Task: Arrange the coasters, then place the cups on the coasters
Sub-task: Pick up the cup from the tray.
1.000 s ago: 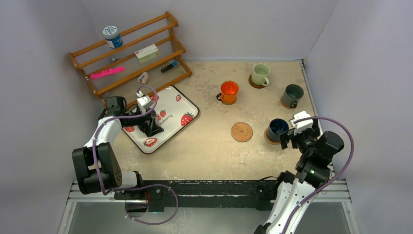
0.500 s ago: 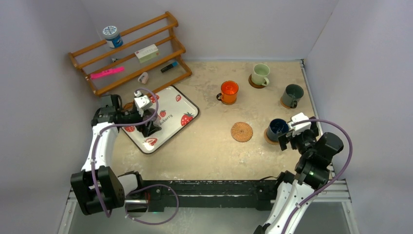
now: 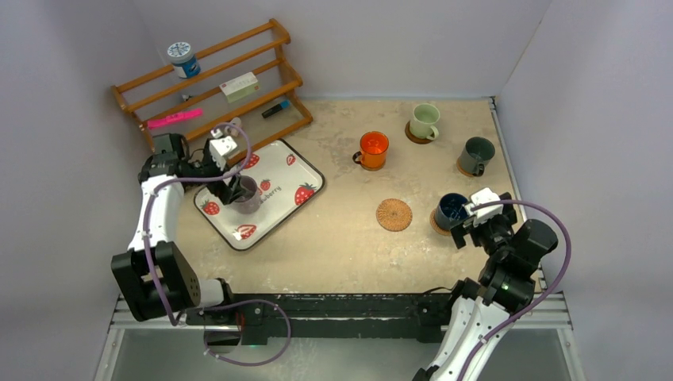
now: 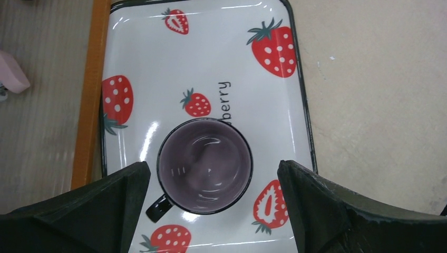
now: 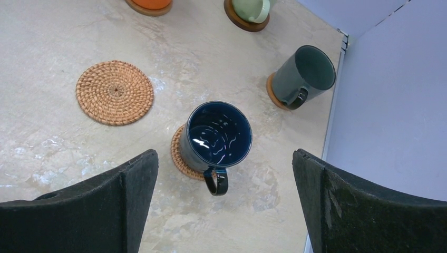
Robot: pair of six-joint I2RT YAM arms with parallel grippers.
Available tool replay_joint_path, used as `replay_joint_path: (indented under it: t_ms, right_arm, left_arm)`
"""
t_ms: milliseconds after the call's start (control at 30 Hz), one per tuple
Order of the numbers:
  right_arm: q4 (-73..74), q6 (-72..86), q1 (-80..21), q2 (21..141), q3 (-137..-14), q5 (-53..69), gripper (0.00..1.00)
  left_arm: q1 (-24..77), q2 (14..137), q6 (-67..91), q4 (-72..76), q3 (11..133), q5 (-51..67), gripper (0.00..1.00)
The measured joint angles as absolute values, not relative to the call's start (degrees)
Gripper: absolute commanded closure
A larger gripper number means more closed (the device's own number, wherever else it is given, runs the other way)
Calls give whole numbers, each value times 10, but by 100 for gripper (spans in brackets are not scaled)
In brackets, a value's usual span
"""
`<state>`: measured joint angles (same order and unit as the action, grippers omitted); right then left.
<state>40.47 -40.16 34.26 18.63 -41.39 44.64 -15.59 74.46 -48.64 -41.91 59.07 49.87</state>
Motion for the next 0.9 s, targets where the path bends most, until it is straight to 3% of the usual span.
replay_joint_path:
  t_ms: [467, 900]
  right_arm:
    - [409, -410, 343, 186, -414, 448, 1]
    - [413, -419, 343, 186, -414, 452, 1]
  left_arm:
    - [-186, 860, -747, -580, 681, 424, 0]
    - [-232, 925, -891, -628, 706, 412, 0]
